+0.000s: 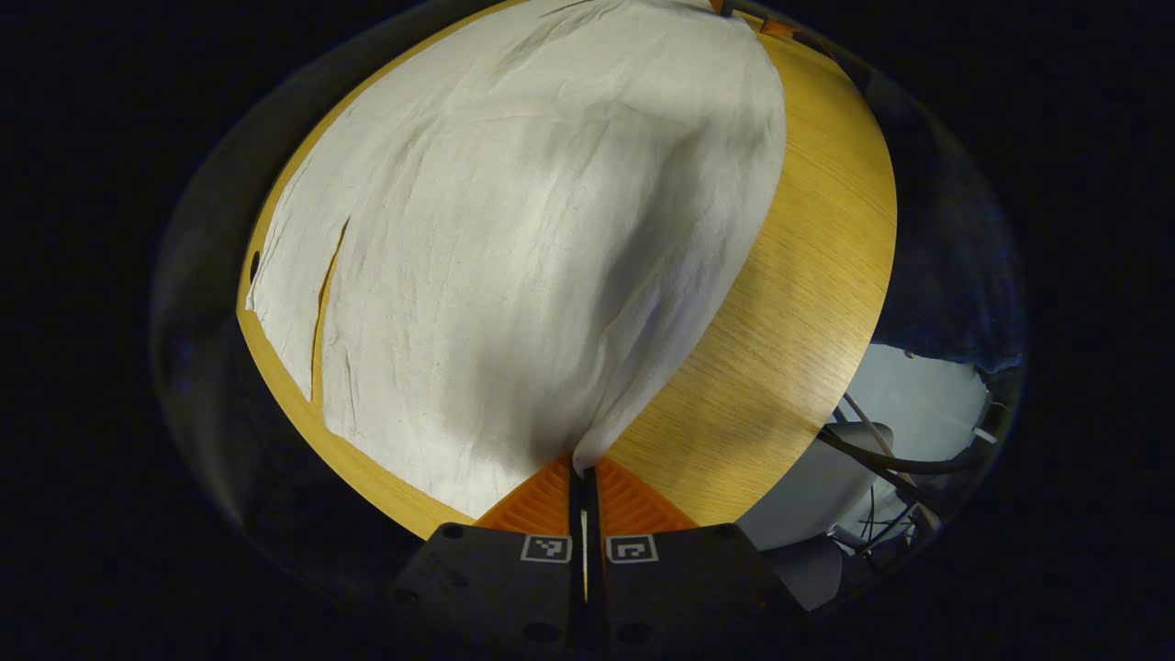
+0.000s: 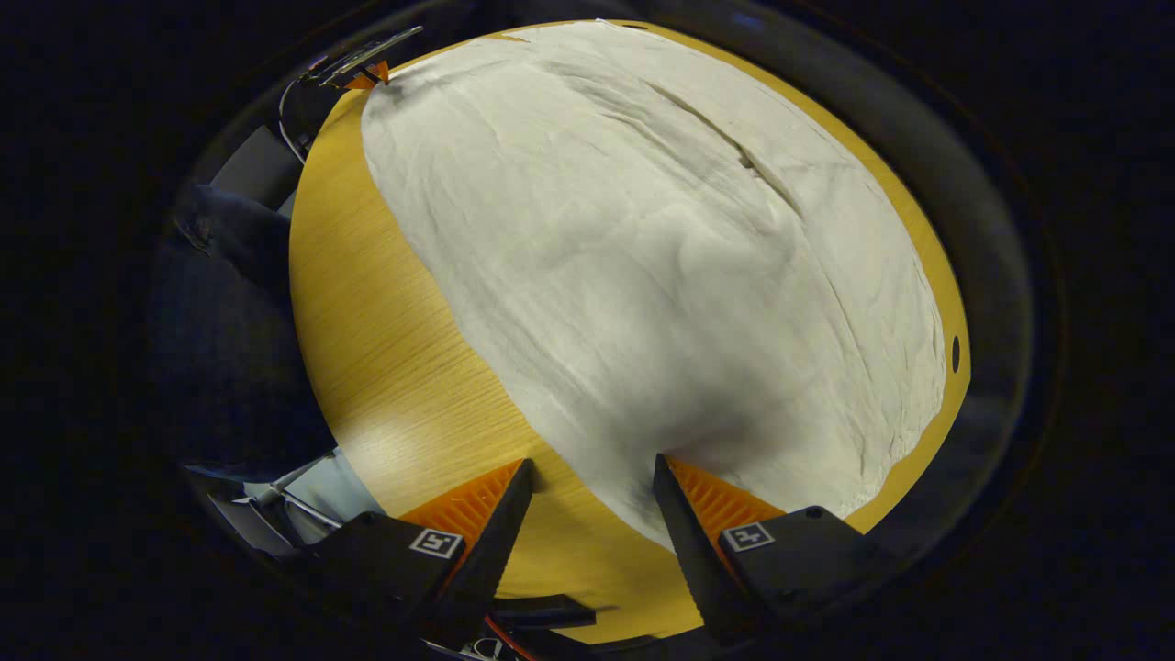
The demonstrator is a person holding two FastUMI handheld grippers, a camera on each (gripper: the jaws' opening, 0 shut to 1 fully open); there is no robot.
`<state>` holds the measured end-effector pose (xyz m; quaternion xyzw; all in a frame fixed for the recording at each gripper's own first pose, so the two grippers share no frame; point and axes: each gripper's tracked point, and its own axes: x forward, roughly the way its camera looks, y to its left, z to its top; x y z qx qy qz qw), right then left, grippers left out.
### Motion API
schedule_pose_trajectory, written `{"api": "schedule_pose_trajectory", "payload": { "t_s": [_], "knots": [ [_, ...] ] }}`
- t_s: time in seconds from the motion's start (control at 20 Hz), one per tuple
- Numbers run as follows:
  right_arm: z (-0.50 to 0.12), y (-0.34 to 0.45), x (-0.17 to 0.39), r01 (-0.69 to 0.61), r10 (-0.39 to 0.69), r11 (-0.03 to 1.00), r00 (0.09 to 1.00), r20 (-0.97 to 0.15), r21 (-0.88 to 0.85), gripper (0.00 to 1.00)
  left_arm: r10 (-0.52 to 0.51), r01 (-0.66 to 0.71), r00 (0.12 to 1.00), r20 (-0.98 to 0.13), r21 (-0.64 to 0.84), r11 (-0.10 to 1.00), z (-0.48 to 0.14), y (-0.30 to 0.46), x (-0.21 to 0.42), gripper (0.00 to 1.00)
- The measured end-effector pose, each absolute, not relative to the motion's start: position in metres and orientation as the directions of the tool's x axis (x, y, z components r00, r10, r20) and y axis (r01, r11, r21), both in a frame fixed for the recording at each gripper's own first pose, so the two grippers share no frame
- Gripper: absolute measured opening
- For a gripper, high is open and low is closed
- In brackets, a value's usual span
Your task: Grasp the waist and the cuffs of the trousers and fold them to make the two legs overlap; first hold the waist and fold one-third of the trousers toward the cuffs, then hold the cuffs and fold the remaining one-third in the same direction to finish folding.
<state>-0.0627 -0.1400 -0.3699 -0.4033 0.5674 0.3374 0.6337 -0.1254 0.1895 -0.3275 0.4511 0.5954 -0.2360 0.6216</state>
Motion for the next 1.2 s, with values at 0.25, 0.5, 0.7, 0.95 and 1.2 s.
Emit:
{"api": "schedule_pose_trajectory", "payload": {
  "t_s": [0.25, 0.5, 0.7, 0.95, 1.2],
  "knots": [
    [-0.37, -0.142, -0.059, -0.876, -0.088, 0.46, 0.117, -0.989, -0.144, 0.64, 0.235, 0.822, 0.176, -0.956, 0.274, 0.5, -0.327, 0.189, -0.121, 0.0],
    [-0.366, -0.146, -0.049, -0.871, -0.091, 0.459, 0.151, -0.984, -0.176, 0.27, 0.217, 0.816, 0.169, -0.961, 0.26, 0.516, -0.328, 0.19, -0.121, 0.0],
    [-0.366, -0.148, -0.047, -0.876, -0.088, 0.444, 0.168, -0.982, -0.189, 0.06, 0.209, 0.823, 0.145, -0.967, 0.236, 0.517, -0.328, 0.189, -0.12, 0.0],
    [-0.363, -0.147, -0.048, -0.878, -0.092, 0.431, 0.186, -0.978, -0.207, 0.05, 0.182, 0.823, 0.137, -0.974, 0.214, 0.527, -0.328, 0.19, -0.118, 0.0],
    [-0.361, -0.148, -0.045, -0.835, -0.096, 0.49, 0.234, -0.968, -0.25, 0.05, 0.166, 0.786, 0.21, -0.963, 0.268, 0.558, -0.325, 0.186, -0.108, 0.0]
  ]
}}
